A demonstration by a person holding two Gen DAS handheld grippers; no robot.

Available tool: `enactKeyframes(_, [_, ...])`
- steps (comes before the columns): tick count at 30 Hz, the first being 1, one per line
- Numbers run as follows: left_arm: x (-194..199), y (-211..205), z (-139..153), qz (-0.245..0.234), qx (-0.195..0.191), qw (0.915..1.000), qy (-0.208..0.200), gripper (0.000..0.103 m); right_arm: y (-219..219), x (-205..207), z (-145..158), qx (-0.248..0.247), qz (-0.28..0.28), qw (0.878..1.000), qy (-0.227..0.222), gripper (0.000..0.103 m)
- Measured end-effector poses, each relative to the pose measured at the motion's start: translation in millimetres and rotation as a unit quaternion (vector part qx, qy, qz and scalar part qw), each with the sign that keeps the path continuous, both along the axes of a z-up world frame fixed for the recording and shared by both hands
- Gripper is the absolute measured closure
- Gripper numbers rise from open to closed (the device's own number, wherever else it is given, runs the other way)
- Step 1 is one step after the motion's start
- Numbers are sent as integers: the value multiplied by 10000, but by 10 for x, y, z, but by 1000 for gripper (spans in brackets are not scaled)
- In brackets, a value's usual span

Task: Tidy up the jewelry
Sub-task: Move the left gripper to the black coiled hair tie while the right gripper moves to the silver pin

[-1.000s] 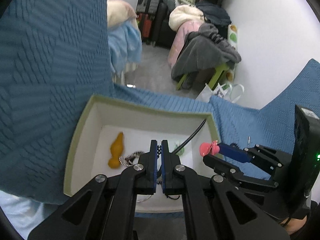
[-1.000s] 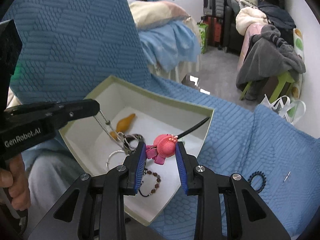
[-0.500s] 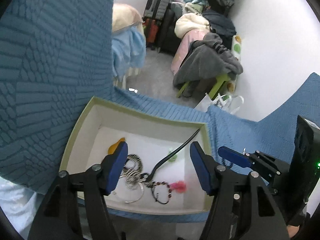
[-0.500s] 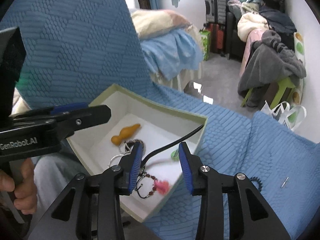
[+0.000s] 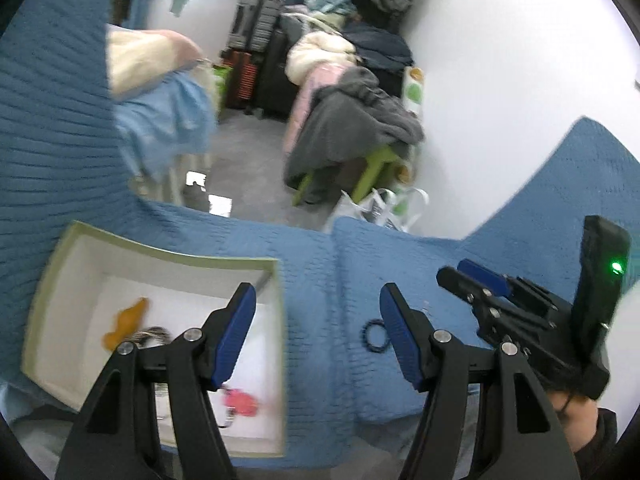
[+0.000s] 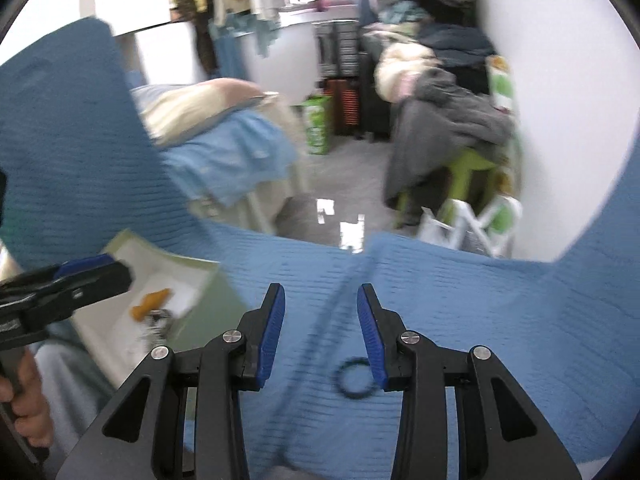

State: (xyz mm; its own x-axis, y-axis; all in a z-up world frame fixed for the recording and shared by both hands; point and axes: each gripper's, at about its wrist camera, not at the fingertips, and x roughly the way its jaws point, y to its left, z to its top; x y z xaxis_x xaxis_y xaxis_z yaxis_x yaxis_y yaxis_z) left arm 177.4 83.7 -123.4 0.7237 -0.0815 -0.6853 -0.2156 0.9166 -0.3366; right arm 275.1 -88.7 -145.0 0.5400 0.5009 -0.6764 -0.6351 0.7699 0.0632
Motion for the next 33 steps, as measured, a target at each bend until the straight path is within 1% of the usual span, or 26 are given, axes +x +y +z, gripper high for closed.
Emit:
enactKeyframes(3, [133,-248,-110,-214,-77,9997,109,39,-307,198,-136,-71,-343,9994,40,68])
enactKeyframes(4, [185,-344,-162,-358,-173,9990,206,44,-389,246,-177,-106,-431,9990,55,68])
enactKeyframes(5, [218,-432,-203,-496,-259,9981,258,46,-487,311,-233,-137,-535,9984,93,68])
enactKeyframes(7, [289,-639,-318,-688,-275,9966,373,46,-646,411,-331,-153,-706,9972,173,68])
enactKeyframes(9, [354,-786,-433,-801,-340,9953,433,46,-793,520,-460,-150,-864,9957,312,68])
enactKeyframes(12, [507,-926,-676,-924,-485,9925,631,47,-947,639,-678,-158,-981,9935,551,69])
enactKeyframes(14, [605,-1000,-832,-936,-433,9917,769,50,-996,749,-831,-185,-1029,9920,709,70])
enactKeyframes(15, [663,-1027,-923,-959,-445,9908,839,52,-996,790,-889,-221,-1044,9913,773,71])
enactKeyframes(16, [719,-1047,-1013,-989,-469,9896,931,57,-1001,840,-964,-261,-1045,9904,870,75])
enactKeyframes(17, [771,-1047,-1084,-996,-460,9890,996,57,-1000,895,-1043,-286,-1036,9893,988,76])
enactKeyframes(19, [818,-1100,-1181,-966,-415,9887,1072,57,-968,964,-1141,-345,-996,9882,1108,76])
enactKeyframes(21, [855,-1083,-1281,-912,-445,9885,1124,60,-926,1032,-1213,-432,-951,9877,1161,76])
enactKeyframes(22, [879,-1065,-1339,-866,-464,9883,1166,63,-907,1060,-1245,-449,-909,9877,1194,77])
enactKeyframes(23, [889,-1049,-1380,-814,-461,9883,1208,66,-870,1080,-1278,-500,-860,9876,1215,77])
enactKeyframes(27, [901,-990,-1494,-651,-455,9884,1293,71,-740,1115,-1395,-829,-789,9856,1249,81])
enactKeyframes(29, [896,-974,-1548,-620,-431,9880,1349,75,-682,1100,-1442,-1005,-742,9846,1223,83])
enactKeyframes(31, [902,-963,-1582,-613,-386,9880,1366,76,-645,1069,-1505,-1209,-737,9827,1195,85])
enactKeyframes(33, [933,-962,-1602,-623,-367,9880,1368,76,-614,1039,-1513,-1278,-712,9829,1120,90])
